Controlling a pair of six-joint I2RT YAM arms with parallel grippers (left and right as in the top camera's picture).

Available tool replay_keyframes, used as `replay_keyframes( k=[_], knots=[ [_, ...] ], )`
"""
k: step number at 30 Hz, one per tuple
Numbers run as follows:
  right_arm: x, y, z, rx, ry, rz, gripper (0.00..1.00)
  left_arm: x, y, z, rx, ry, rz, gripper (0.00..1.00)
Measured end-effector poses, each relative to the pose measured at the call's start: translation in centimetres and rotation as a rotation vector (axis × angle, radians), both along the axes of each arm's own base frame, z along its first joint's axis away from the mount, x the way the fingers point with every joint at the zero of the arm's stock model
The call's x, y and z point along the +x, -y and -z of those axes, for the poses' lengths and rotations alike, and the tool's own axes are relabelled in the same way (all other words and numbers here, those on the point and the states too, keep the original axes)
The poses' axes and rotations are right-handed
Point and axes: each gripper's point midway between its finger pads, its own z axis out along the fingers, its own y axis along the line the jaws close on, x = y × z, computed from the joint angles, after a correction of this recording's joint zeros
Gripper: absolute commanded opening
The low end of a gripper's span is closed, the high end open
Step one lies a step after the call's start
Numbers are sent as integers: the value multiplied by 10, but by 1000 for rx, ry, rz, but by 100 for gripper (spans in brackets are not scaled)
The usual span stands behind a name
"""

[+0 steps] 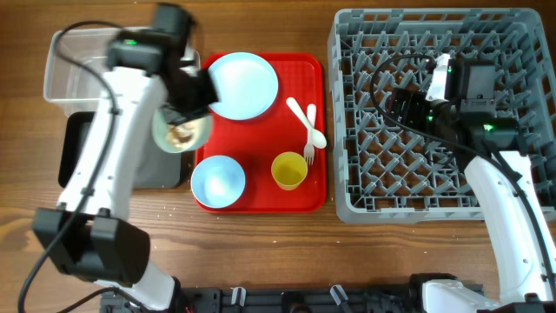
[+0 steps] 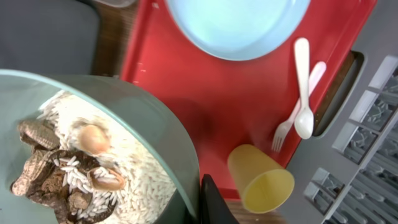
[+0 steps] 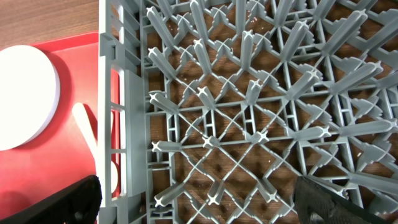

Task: Sort waste into correct bins and load items into the dishwasher rack
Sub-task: 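Carry the green bowl over the black tray and tip out the rice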

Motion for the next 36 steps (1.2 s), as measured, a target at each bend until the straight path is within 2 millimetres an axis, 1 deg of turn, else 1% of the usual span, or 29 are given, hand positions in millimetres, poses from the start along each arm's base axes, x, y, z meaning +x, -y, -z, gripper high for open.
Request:
replay_keyframes(
  k=[2,4,10,15,20,23,28,32,36],
  knots=[
    [0,0,0,0,0,0,100,4,-21,1,-36,3,-10,4],
    [0,0,0,0,0,0,100,6,-34,7,-80,7,-7,4],
    [-1,0,0,1,-3,0,100,12,-73,37,-282,64,-21,4],
    [-1,-1,0,3,-3,-2,100,18,-107,56,-487,217,-73,4],
    [-1,-1,0,3,-3,-3,100,15,-131,64,-650,363,-134,4],
    [-1,-1,0,3,-3,-3,100,10,-144,62,-739,436,-175,4],
    [-1,-1,0,3,-3,-3,100,2,-160,49,-849,516,-227,4],
    [-1,-1,0,3,-3,-3,100,0,-169,35,-916,573,-244,4],
    [-1,-1,0,3,-3,-3,100,-1,-174,26,-969,588,-272,4]
  ],
)
